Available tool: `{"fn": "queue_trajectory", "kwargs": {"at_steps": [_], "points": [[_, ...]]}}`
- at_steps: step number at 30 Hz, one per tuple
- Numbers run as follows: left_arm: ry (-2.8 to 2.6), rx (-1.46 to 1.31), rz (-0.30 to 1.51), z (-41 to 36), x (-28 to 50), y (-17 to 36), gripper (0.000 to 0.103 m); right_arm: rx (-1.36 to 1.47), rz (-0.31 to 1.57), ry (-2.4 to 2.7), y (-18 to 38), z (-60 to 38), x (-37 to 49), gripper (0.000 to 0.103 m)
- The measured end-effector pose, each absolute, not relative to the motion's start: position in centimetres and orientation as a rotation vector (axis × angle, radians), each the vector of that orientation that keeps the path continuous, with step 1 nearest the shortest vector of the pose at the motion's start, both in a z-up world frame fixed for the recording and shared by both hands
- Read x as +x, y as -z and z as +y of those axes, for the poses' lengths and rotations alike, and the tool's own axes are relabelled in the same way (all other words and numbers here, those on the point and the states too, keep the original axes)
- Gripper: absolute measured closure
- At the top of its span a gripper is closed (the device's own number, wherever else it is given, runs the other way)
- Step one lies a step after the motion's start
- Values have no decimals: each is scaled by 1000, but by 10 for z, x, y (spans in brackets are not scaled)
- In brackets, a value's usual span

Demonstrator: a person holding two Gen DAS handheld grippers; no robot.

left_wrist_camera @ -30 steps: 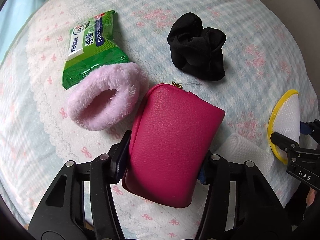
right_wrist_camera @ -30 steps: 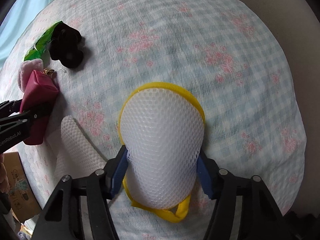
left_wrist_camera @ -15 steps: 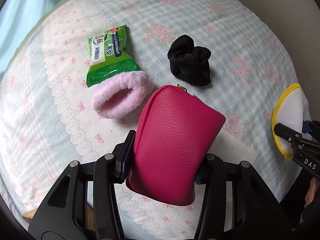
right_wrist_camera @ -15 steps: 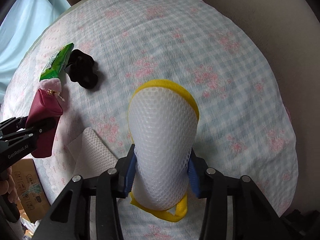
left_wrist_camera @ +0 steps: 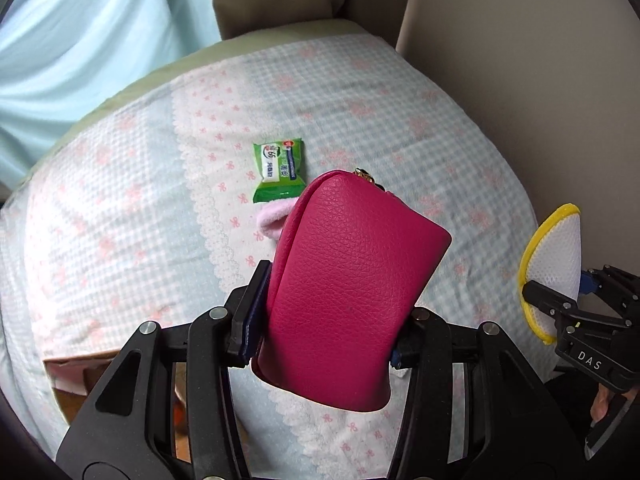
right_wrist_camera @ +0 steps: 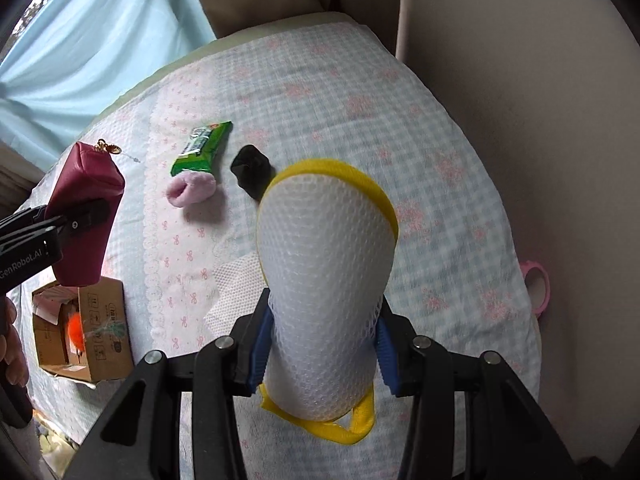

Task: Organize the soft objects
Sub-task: 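Carry the pink pouch and yellow mesh pad into the box and release both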

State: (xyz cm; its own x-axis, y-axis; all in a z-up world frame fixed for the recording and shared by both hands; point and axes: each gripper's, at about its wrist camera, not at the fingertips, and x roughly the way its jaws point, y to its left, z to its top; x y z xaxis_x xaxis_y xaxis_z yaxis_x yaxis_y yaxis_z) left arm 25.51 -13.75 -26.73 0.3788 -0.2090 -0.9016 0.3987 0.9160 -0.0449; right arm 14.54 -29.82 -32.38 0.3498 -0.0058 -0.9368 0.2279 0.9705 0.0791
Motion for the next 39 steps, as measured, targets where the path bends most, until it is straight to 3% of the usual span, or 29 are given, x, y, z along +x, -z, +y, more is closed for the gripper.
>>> {"fn": "queue_trajectory", "kwargs": {"at_steps": [8, 16, 27, 39], "points": [[238, 80, 1039, -52, 204, 203, 60, 133, 1100, -15, 258, -241, 149, 61], [123, 2, 1008, 56, 157, 181, 60, 144, 1076, -148, 230, -153, 147, 61], [148, 24, 1042, 191, 134, 199, 60, 171, 1069, -197, 218, 0, 140, 61], [260, 148, 1149, 270, 157, 248, 60, 268, 1187, -120, 258, 101, 155, 61]]}}
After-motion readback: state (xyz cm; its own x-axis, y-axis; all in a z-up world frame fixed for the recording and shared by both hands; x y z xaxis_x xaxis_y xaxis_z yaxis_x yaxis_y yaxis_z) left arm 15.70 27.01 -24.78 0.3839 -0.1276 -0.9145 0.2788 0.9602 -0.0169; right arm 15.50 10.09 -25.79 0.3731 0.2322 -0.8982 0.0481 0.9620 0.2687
